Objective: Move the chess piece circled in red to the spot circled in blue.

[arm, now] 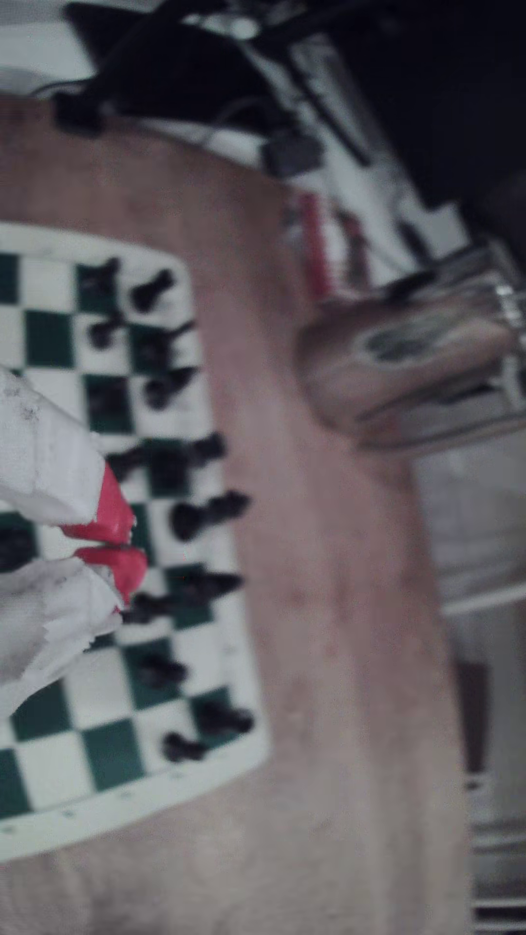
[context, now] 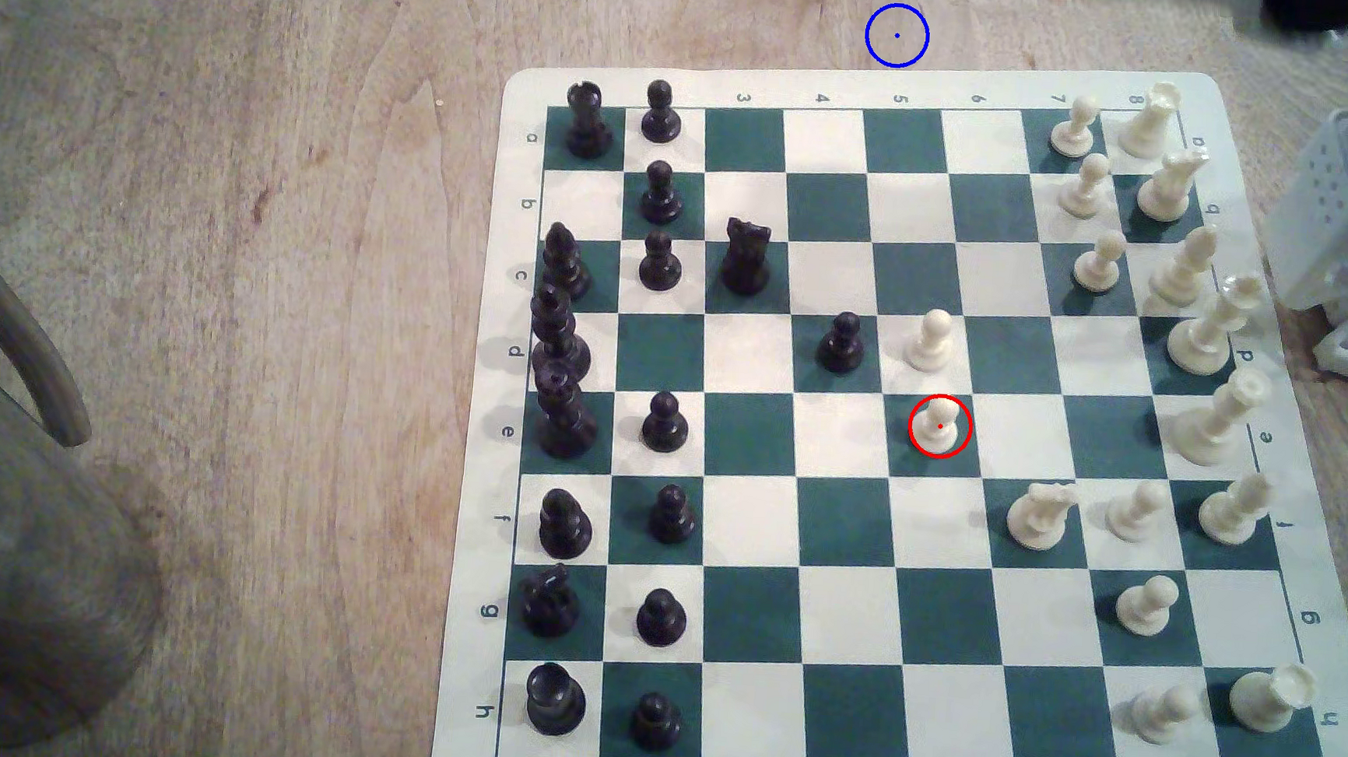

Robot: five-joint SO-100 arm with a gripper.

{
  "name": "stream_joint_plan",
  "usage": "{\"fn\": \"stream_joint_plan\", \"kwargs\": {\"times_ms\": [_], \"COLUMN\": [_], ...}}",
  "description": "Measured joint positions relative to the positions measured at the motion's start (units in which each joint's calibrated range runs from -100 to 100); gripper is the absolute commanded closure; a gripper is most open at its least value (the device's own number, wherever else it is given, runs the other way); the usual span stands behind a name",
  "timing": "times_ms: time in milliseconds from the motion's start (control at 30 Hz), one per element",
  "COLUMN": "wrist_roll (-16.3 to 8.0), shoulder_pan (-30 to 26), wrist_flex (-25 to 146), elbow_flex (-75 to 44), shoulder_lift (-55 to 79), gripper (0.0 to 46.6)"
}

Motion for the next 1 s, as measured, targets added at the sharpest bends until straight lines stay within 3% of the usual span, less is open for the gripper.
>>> {"fn": "stream_joint_plan", "kwargs": {"times_ms": [167, 333, 733, 1000], "wrist_roll": [0.83, 1.17, -10.26, -12.06], "shoulder_pan": [-4.5, -5.97, -9.73, -12.61], "wrist_flex": [10.68, 12.11, 19.6, 18.33], "elbow_flex": [-6.69, -8.4, -24.04, -24.85], "shoulder_lift": [12.9, 22.54, 47.67, 55.22], "gripper": [36.6, 36.0, 36.3, 35.5]}}
